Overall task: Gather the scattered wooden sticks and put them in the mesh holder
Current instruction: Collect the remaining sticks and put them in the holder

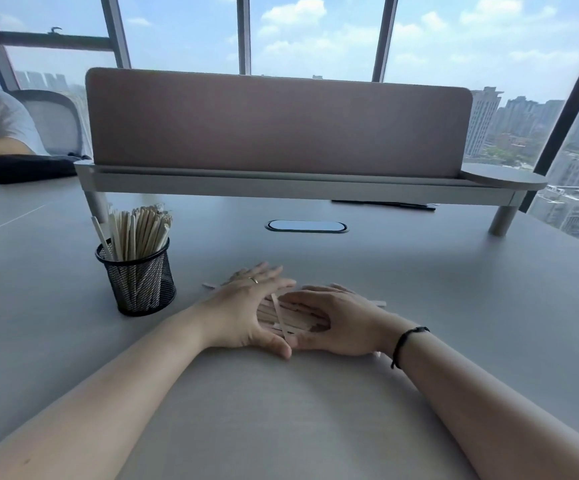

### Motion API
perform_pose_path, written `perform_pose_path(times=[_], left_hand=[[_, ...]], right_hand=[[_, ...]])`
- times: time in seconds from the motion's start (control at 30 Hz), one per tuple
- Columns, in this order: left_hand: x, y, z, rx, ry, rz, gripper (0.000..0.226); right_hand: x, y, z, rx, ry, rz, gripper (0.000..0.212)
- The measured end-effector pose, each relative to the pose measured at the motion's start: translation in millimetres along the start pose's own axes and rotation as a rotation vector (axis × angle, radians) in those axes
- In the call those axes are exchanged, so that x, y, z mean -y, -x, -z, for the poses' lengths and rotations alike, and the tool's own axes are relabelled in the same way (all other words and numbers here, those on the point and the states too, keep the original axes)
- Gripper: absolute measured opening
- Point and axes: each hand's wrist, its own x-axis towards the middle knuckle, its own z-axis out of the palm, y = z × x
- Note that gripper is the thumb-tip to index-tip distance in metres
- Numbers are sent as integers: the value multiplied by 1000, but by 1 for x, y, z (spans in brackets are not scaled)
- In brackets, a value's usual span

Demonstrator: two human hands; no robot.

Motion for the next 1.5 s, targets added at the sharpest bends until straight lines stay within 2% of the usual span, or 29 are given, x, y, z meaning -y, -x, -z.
perform_pose_path(times=[0.07,0.13,0.23,0.37,0.43,0.57,0.67,0.83,1.0,1.03,1.07,1.17,1.2,1.3,1.5], left_hand=[[0,2,0,34,21,29,116],[2,4,0,11,61,27,96],[5,7,1,-64,9,33,77],[5,11,2,-111,-58,34,71],[4,10,2,-85,-54,34,69],[0,10,3,-42,-102,37,61],[-3,10,2,-59,-122,37,50],[-3,10,-5,-78,-119,53,58],[-9,9,-6,-40,-184,57,100],[-9,8,-6,-35,-183,63,101],[-9,8,-6,-34,-175,72,95],[-9,6,-8,-43,-168,63,51],[-9,6,-9,-55,-167,47,43],[-10,7,-9,-63,-170,27,35],[-12,7,-8,-29,-197,37,37]], right_hand=[[0,1,-2,-3,-55,13,87],[0,7,0,-40,-146,2,87],[-10,21,13,-95,-199,-32,106],[-27,33,21,13,-88,-117,127],[-30,31,15,36,-1,-145,118],[-26,23,12,-95,2,-145,66],[-21,21,11,-147,26,-145,47],[-18,18,11,-158,-11,-190,38],[-17,16,10,-136,-30,-252,35],[-16,16,10,-129,-24,-258,34],[-16,16,11,-121,-19,-260,34],[-13,18,11,-91,-13,-261,30],[-12,18,11,-84,-10,-262,30],[-10,20,12,-67,16,-248,30],[-2,24,13,-65,41,-219,25]])
